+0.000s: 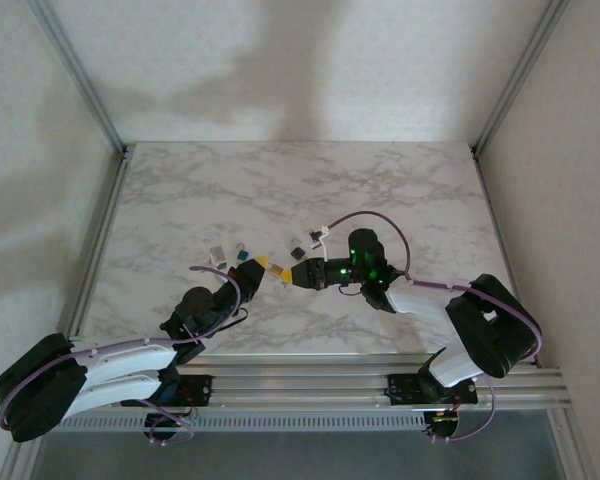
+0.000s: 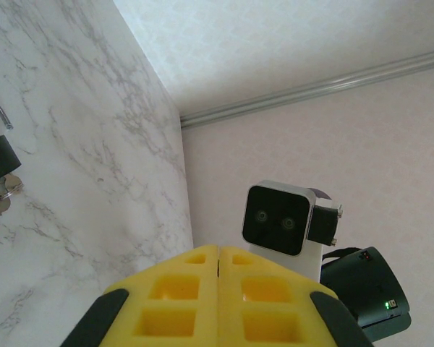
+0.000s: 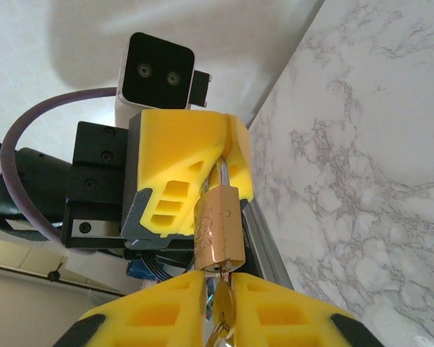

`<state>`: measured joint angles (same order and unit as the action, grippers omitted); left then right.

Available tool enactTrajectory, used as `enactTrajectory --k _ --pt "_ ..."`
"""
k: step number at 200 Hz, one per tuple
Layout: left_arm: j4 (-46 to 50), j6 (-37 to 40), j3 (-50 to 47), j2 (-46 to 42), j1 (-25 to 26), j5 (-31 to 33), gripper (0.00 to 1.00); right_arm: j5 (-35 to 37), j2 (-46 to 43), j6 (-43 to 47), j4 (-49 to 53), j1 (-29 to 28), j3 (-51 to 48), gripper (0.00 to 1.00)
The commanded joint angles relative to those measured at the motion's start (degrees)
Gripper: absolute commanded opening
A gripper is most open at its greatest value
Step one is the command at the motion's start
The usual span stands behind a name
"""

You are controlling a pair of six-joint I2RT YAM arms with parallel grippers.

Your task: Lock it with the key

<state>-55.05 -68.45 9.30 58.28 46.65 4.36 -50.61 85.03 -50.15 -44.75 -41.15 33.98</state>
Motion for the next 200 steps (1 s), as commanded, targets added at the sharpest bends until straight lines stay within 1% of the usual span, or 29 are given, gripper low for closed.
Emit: enactTrajectory --k 1,37,53,165,200 --pt "-1.4 -0.5 -0.3 -0.8 -0.4 0.9 0.00 -0.1 0.2 1.0 -0.1 -0.4 1.4 0.11" --pt "-0.7 -0.6 -0.5 -1.6 -0.4 2.2 0.00 0.1 -0.4 1.4 0.7 -0.4 1.3 0.02" --pt "-0.3 -0.9 -0.5 -1.9 -0.4 2.8 0.00 0.1 -0.6 1.5 1.0 -0.4 1.2 0.00" --pt "2.1 -2.4 -1.1 -3.8 -0.9 8.4 0.00 0.0 -1.1 1.8 1.6 -0.4 0.6 0.00" --pt "3.0 -2.7 -1.2 -5.0 -1.5 9.3 0.00 0.0 -1.2 1.8 1.7 -0.4 0.4 0.00"
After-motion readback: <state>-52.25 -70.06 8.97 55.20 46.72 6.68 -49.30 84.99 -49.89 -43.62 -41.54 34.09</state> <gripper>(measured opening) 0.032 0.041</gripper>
